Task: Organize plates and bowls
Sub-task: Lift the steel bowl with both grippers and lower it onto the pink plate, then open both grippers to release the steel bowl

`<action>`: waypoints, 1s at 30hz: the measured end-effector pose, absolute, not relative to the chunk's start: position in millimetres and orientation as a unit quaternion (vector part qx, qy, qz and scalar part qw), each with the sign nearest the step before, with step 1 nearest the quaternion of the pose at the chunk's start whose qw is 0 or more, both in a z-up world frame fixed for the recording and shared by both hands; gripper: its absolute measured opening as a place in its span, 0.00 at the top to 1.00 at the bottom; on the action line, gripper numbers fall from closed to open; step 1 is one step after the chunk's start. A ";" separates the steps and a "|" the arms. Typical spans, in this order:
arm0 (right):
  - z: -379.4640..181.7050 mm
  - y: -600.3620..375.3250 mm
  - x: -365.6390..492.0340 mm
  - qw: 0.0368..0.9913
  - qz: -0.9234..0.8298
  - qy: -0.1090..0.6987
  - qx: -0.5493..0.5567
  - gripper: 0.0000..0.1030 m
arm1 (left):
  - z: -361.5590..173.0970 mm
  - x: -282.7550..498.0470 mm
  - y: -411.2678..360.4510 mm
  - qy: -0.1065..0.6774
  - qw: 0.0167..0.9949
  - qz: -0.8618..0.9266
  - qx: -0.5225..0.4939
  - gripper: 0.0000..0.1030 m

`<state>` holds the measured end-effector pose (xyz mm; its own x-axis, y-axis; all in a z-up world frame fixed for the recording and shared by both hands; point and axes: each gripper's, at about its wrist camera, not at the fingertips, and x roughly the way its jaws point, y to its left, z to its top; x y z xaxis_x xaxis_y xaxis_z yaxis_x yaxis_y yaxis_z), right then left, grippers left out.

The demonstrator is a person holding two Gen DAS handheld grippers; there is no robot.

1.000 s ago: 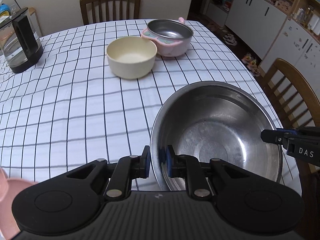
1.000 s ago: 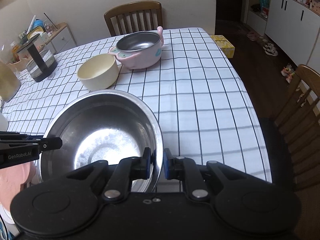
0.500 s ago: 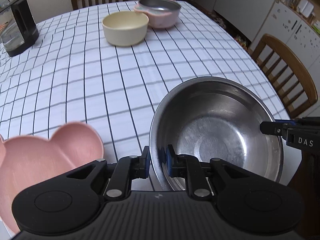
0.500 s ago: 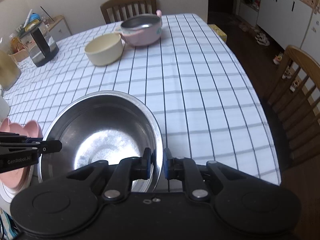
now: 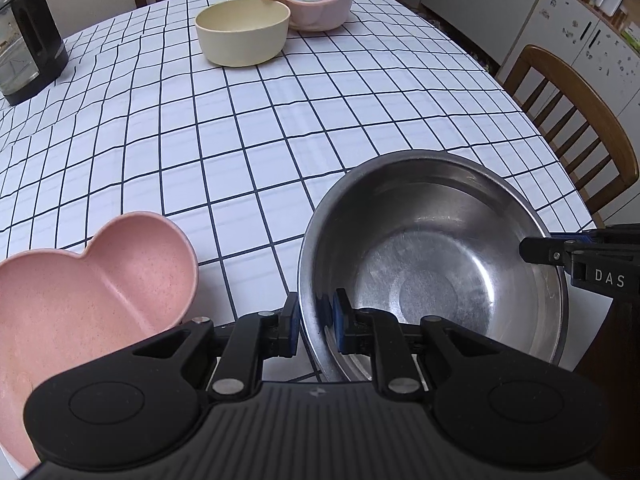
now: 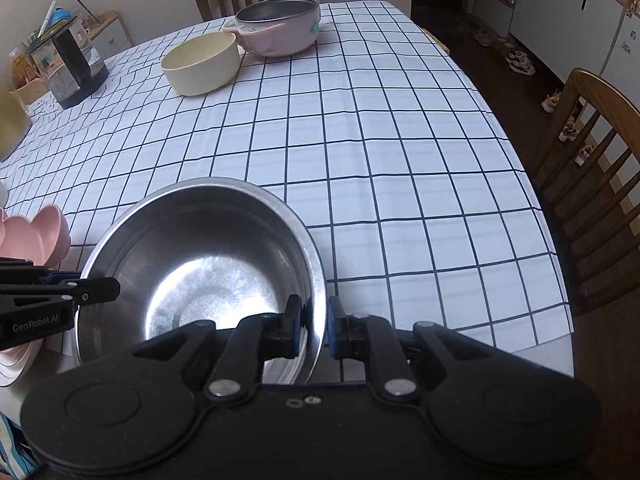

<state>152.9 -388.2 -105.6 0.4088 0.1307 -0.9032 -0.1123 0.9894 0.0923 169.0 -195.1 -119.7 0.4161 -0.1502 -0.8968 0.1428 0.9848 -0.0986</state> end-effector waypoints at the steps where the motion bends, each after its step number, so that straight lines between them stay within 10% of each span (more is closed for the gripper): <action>1: -105.6 -388.3 153.2 0.839 0.072 0.539 0.009 0.86 | -119.7 169.1 -195.4 0.534 0.841 -0.088 -0.003 0.85; 30: -52.8 -391.5 198.6 0.870 0.101 0.483 0.014 0.44 | -52.9 209.0 -177.4 0.467 0.880 -0.085 -0.009 0.84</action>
<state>198.6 -391.6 -52.8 0.5137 0.1886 -0.8370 -0.1622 0.9793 0.1212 209.0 -177.4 -52.9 0.5493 -0.1577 -0.8206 0.1402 0.9855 -0.0956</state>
